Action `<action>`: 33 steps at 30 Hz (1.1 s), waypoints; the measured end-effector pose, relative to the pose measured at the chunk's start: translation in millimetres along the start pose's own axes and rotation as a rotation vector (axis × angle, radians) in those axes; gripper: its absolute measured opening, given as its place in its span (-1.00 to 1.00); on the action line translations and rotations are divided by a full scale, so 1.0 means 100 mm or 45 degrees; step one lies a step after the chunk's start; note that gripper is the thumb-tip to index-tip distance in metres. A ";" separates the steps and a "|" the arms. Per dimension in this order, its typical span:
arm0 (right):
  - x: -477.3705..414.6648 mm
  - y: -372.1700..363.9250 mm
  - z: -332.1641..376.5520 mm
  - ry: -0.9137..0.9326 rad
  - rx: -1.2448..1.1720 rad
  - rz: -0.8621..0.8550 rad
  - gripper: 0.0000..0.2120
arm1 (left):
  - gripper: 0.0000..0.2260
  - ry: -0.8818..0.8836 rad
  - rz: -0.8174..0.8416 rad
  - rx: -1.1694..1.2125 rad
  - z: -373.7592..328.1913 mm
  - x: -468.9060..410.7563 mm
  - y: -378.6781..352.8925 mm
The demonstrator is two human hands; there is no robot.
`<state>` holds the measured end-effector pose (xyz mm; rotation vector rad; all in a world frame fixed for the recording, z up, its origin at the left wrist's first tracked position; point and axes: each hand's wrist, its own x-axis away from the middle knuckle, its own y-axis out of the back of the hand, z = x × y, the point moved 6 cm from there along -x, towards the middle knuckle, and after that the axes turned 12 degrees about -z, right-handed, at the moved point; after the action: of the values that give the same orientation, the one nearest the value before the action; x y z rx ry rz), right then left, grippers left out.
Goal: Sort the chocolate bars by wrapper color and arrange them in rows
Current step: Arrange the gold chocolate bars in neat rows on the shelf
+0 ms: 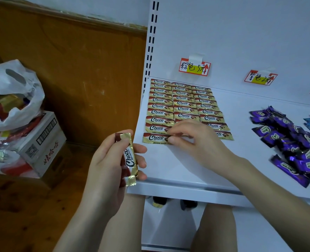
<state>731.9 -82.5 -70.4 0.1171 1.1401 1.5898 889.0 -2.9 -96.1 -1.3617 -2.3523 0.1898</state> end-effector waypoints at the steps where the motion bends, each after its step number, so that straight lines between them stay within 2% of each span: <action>1: 0.00 0.05 -0.02 -0.008 -0.002 -0.036 -0.86 | -0.86 0.004 0.007 0.005 -0.01 0.00 0.00; 5: 0.03 0.13 -0.05 0.016 0.035 -0.068 -0.82 | -0.83 0.002 0.027 0.003 0.00 0.02 -0.01; 11: 0.12 -0.04 0.07 0.158 0.128 0.108 -0.65 | -0.82 -0.018 0.042 -0.013 0.00 0.04 -0.04; 22: 0.15 -0.08 0.10 0.167 0.199 0.142 -0.62 | -0.80 -0.041 0.041 -0.034 -0.01 0.06 -0.03; 25: 0.13 0.03 0.13 0.118 0.050 0.027 -0.67 | -0.81 -0.090 0.106 -0.073 -0.04 0.09 -0.08; 28: 0.08 0.23 0.20 -0.054 -0.182 -0.087 -0.90 | -0.84 -0.141 0.224 -0.121 -0.06 0.14 -0.17; 29: 0.06 0.30 0.24 -0.103 -0.261 -0.099 -0.91 | -0.82 -0.147 0.276 -0.127 -0.06 0.17 -0.22; 32: 0.03 0.43 0.34 -0.248 -0.536 -0.023 -0.92 | -0.73 -0.148 0.400 -0.159 -0.05 0.25 -0.40; 33: 0.04 0.45 0.35 -0.282 -0.583 0.015 -0.87 | -0.71 -0.144 0.418 -0.171 -0.05 0.27 -0.45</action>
<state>720.4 -54.2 -22.1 -0.0033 0.5885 1.7605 843.1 -3.3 -69.9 -1.8440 -2.2502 0.2114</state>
